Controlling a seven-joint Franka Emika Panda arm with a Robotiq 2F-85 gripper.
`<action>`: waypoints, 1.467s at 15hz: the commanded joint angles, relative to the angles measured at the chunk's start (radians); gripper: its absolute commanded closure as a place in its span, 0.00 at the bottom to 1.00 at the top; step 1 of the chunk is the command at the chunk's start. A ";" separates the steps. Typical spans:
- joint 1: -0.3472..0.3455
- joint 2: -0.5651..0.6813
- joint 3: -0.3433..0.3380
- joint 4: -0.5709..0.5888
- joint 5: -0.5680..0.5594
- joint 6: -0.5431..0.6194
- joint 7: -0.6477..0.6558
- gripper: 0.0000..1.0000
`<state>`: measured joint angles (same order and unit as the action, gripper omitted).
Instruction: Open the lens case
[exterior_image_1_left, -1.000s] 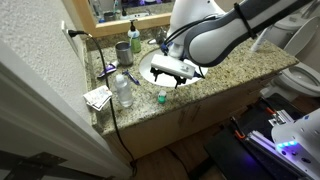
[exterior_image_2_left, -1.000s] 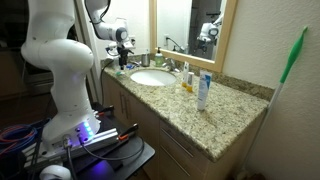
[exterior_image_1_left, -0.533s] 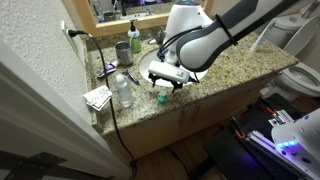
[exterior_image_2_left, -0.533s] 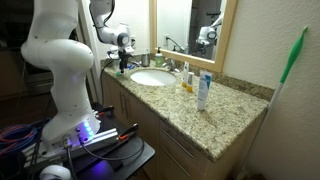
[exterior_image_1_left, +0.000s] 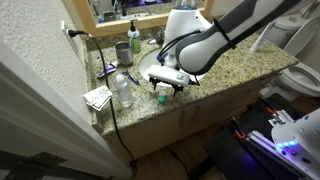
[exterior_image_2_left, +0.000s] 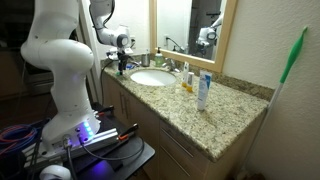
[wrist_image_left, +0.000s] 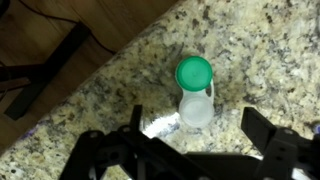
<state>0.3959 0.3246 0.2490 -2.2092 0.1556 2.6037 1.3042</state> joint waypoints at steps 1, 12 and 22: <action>0.003 -0.001 -0.003 -0.002 0.008 0.004 -0.009 0.00; 0.010 -0.005 -0.011 -0.005 -0.007 0.003 0.006 0.89; 0.021 -0.052 -0.018 -0.016 -0.036 -0.014 0.034 0.88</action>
<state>0.3992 0.3120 0.2471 -2.2092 0.1445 2.6047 1.3113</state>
